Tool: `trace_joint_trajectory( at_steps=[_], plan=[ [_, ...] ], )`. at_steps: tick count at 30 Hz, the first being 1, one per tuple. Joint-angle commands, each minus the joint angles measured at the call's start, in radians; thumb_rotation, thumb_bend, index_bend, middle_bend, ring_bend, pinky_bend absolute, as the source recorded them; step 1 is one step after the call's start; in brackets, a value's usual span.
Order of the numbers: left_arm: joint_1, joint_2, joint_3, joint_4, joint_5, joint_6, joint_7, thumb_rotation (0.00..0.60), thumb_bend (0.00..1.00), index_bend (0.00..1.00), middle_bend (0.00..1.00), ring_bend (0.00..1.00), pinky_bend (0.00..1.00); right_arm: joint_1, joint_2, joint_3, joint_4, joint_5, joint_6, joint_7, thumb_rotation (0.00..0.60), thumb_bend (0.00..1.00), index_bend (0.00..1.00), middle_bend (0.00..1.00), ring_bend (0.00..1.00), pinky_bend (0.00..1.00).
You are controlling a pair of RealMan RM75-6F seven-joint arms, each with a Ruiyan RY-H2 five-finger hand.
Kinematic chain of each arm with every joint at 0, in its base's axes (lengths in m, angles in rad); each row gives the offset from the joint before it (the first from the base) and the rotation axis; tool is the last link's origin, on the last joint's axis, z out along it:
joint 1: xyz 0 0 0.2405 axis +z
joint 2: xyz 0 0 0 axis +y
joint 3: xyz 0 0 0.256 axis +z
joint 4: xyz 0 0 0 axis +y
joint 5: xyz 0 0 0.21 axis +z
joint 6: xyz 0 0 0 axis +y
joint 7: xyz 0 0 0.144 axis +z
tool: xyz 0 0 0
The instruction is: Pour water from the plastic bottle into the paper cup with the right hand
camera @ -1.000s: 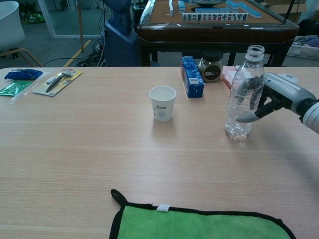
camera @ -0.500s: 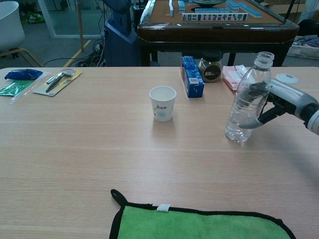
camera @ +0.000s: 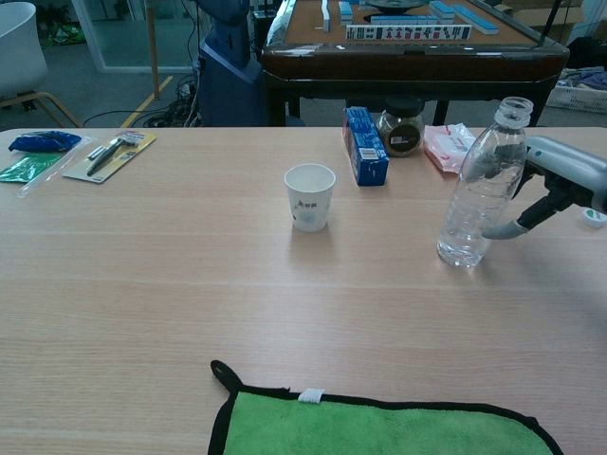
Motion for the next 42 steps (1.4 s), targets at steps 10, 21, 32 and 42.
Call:
trace_joint_trajectory(
  at_steps=[10,21,32,42],
  plan=[
    [-0.004,-0.010,0.001,0.003,-0.005,-0.007,0.020,0.600,0.22,0.45,0.52,0.44,0.61,-0.097,0.249,-0.028,-0.311,0.049,0.063,-0.278,0.600,0.00,0.34,0.27,0.20,0.38],
    [-0.004,-0.012,0.000,-0.003,0.009,0.006,0.027,0.600,0.22,0.45,0.52,0.44,0.61,-0.211,0.403,-0.066,-0.501,0.068,0.180,-0.421,0.600,0.00,0.34,0.27,0.20,0.38],
    [0.002,-0.036,-0.010,0.026,0.047,0.055,-0.001,0.600,0.22,0.44,0.52,0.41,0.61,-0.318,0.497,-0.115,-0.665,0.062,0.324,-0.655,0.600,0.00,0.34,0.27,0.20,0.38],
    [0.003,-0.036,-0.007,0.028,0.053,0.057,0.004,0.600,0.22,0.44,0.51,0.41,0.61,-0.387,0.520,-0.156,-0.716,-0.025,0.396,-0.655,0.600,0.00,0.34,0.28,0.20,0.38]
  ],
)
